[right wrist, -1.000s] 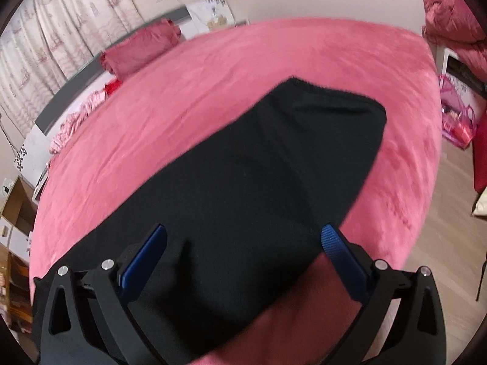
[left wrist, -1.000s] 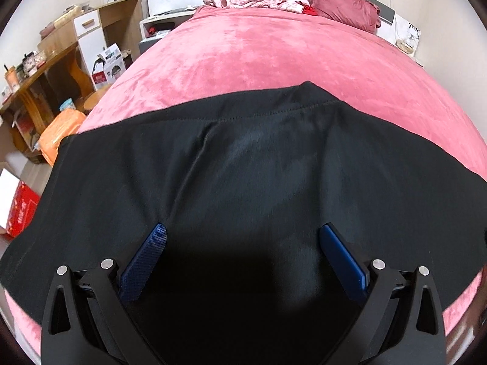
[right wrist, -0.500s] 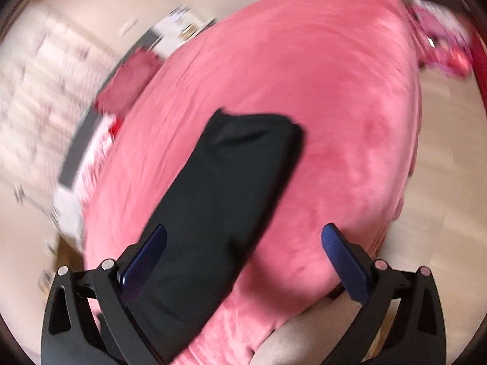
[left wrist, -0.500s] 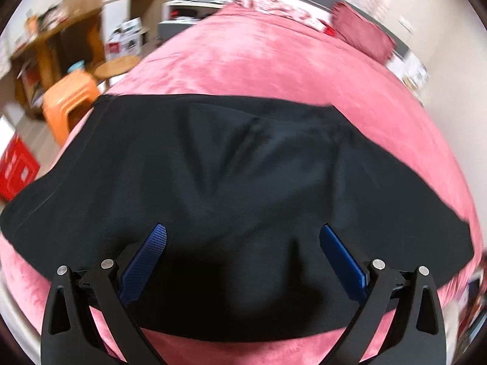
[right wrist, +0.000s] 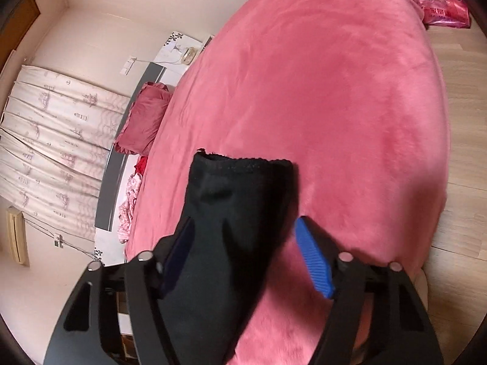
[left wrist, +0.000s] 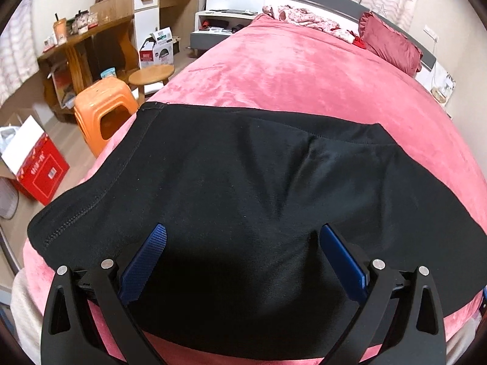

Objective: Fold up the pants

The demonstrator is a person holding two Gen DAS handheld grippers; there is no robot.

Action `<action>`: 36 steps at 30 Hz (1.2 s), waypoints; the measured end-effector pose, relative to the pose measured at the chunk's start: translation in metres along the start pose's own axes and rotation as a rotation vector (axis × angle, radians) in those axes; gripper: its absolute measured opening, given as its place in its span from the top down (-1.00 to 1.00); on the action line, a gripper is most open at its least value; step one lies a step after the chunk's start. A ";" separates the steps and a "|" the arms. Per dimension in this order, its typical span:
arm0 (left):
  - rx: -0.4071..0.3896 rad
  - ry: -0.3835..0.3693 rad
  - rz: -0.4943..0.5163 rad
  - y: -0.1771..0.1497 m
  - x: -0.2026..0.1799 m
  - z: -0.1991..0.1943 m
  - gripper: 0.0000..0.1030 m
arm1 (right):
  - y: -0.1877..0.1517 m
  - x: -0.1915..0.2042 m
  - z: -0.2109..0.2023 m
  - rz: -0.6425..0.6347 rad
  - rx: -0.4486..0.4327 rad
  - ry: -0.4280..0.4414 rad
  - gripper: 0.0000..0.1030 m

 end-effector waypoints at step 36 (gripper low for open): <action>-0.002 0.015 -0.015 0.005 0.022 0.016 -0.94 | -0.147 0.297 -0.051 -0.530 0.134 0.352 0.63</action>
Point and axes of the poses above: each gripper's, at about its wrist camera, not at the fingertips, and z roughly the way its jaws point, x to its left, y to its top, the point moved 9 cm from there along z, roughly the way its jaws point, and after that the axes turned 5 degrees about -z, right-handed, at the moved point
